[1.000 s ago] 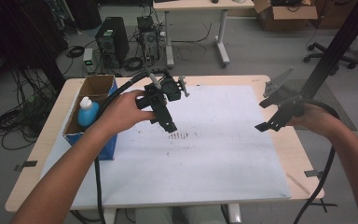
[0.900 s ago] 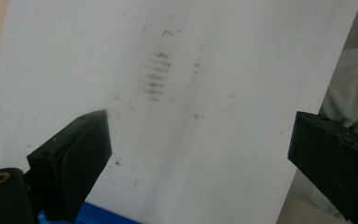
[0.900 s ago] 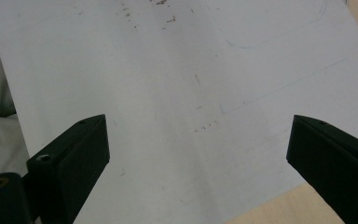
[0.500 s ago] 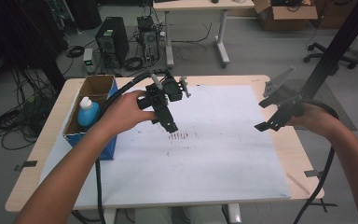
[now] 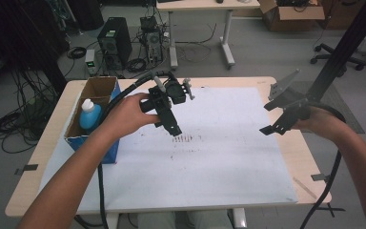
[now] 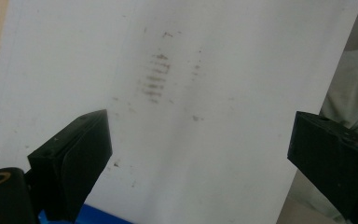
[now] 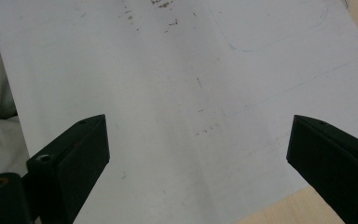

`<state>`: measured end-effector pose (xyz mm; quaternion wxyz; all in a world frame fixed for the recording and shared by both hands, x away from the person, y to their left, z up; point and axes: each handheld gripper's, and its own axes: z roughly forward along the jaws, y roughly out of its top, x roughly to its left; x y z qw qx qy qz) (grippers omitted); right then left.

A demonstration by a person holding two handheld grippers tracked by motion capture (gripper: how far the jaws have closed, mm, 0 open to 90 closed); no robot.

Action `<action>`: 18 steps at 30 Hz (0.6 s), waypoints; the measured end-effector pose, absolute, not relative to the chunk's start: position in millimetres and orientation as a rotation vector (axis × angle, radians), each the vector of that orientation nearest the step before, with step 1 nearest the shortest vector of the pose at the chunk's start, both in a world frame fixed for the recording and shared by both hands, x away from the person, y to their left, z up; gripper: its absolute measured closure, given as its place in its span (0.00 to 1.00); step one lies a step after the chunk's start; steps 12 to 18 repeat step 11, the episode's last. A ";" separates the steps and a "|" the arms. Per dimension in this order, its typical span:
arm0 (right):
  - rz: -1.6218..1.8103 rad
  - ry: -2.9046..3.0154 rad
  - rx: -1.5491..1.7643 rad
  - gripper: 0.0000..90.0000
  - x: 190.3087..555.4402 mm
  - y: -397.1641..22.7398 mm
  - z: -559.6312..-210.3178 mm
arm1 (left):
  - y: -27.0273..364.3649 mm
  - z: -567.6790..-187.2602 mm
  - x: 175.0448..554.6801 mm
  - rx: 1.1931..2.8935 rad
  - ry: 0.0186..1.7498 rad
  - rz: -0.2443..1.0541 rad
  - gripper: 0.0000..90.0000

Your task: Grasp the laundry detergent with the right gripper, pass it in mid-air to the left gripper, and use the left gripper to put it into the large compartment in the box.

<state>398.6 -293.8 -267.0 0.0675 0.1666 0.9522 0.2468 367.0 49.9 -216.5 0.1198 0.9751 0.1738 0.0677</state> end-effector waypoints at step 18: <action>0.744 2.867 0.502 0.06 397.9 -293.6 -266.9 | 51.2 -216.2 367.5 2.849 0.516 0.200 0.07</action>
